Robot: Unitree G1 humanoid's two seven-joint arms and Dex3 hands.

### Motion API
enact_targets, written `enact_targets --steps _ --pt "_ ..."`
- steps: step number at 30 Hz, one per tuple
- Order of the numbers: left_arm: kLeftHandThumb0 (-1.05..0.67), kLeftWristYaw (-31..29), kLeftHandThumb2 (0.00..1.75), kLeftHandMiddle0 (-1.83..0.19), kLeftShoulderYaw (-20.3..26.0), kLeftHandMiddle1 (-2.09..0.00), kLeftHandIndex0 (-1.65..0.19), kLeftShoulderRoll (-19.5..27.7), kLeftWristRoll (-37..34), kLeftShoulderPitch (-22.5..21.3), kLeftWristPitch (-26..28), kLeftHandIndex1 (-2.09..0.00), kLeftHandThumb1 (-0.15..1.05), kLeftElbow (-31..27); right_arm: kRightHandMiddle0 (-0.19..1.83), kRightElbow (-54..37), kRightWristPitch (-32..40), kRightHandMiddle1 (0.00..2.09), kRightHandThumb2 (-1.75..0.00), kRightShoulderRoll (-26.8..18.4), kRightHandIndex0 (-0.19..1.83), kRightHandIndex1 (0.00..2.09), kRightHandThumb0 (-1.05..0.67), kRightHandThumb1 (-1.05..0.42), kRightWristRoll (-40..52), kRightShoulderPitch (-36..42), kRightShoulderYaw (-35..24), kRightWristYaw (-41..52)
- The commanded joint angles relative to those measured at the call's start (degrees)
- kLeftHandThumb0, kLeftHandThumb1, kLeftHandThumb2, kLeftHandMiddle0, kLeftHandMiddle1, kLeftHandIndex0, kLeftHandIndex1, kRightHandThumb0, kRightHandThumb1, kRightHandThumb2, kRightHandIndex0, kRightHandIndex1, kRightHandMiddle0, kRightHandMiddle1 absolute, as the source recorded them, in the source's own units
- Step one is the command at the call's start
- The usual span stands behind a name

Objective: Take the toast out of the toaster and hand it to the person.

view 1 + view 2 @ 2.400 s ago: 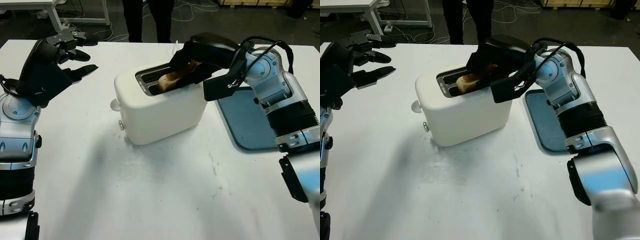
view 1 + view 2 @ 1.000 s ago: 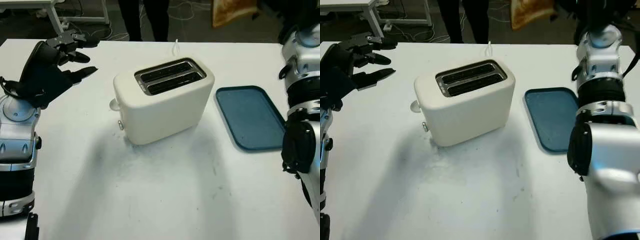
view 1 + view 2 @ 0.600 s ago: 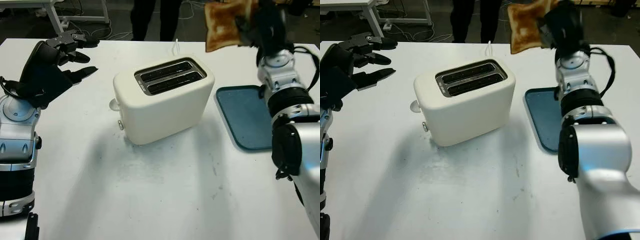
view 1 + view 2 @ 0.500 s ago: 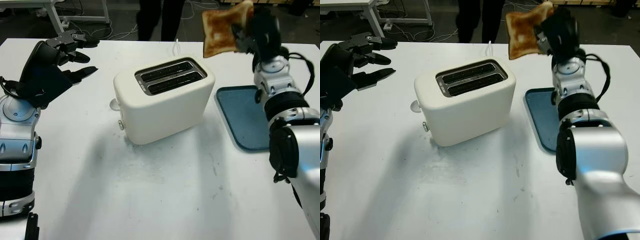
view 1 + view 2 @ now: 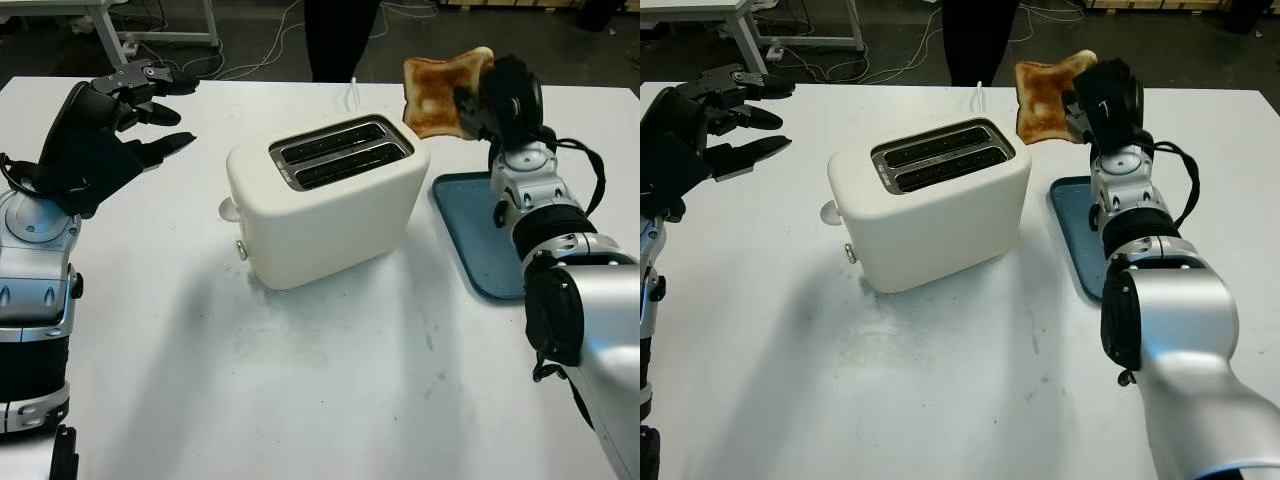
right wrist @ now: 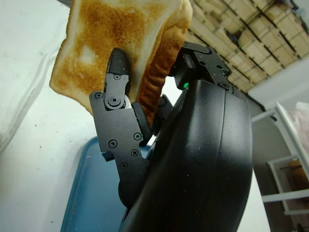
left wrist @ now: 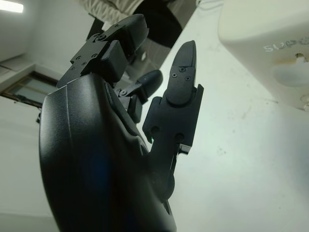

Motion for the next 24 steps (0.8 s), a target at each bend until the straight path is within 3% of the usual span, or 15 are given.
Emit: enact_targets --steps 1,24 --pt "-0.19 0.5 0.10 -0.35 0.5 -0.91 -0.49 -0.4 -0.2 0.7 -0.6 -0.46 0.91 -0.3 0.48 0.5 1.2 1.75 -0.41 0.1 0.80 1.75 -0.24 -0.92 0.3 0.7 -0.4 -0.2" --pt "-0.23 0.2 0.11 -0.35 -0.3 -0.93 -0.49 0.0 0.2 0.1 -0.9 -0.48 0.90 0.5 0.42 0.3 1.6 1.75 -0.42 0.2 0.79 1.75 -0.22 -0.92 -0.4 -0.2 0.2 -0.1"
